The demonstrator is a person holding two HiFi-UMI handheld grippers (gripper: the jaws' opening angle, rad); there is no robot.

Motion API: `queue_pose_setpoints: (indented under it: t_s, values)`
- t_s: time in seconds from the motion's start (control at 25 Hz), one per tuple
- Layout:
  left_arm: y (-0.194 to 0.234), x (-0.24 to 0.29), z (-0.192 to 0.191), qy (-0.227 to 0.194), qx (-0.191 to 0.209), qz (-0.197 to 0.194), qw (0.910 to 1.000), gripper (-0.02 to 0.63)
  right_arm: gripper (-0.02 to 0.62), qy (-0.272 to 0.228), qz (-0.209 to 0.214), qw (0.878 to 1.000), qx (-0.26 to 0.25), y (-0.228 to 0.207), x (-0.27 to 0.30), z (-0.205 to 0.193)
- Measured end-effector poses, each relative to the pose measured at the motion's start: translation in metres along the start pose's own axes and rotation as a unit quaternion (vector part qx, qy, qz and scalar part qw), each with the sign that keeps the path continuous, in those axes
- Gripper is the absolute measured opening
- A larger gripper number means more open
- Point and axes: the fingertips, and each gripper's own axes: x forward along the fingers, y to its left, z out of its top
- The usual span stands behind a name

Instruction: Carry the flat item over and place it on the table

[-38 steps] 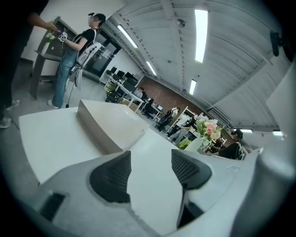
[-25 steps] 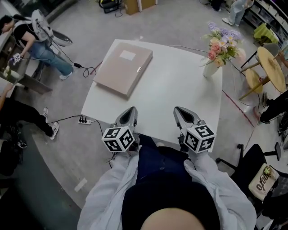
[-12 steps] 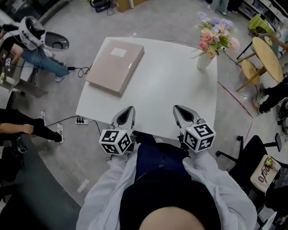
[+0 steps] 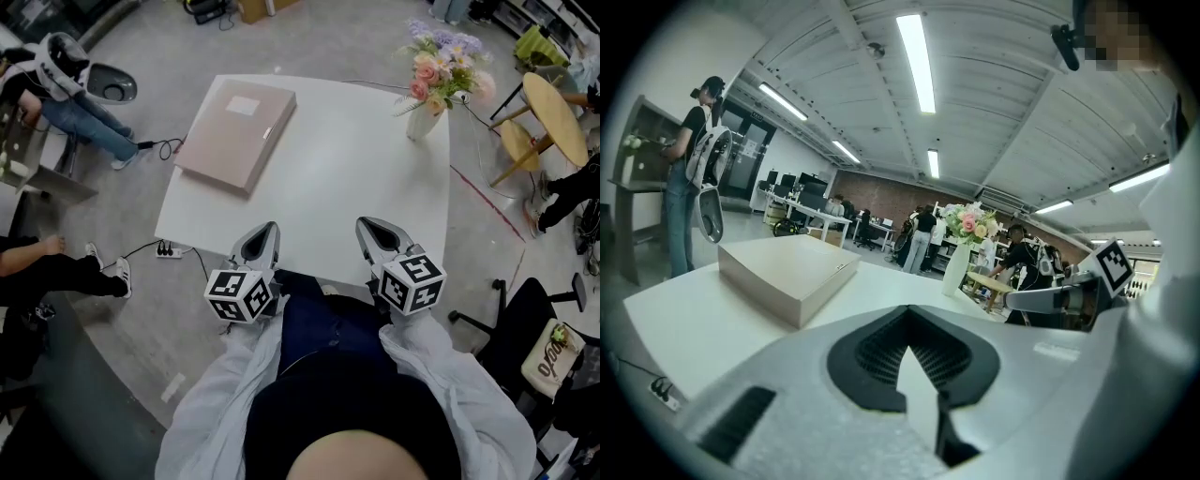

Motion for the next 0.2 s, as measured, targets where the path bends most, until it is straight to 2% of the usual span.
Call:
queue_pose_setpoints:
  t_s: [0.2]
  values:
    - [-0.0006, -0.0017, -0.0029, 0.006, 0.011, 0.003, 0.9999, -0.002, 0.011, 0.001, 0.0, 1.0, 0.001, 0.0014, -0.001, -0.0023]
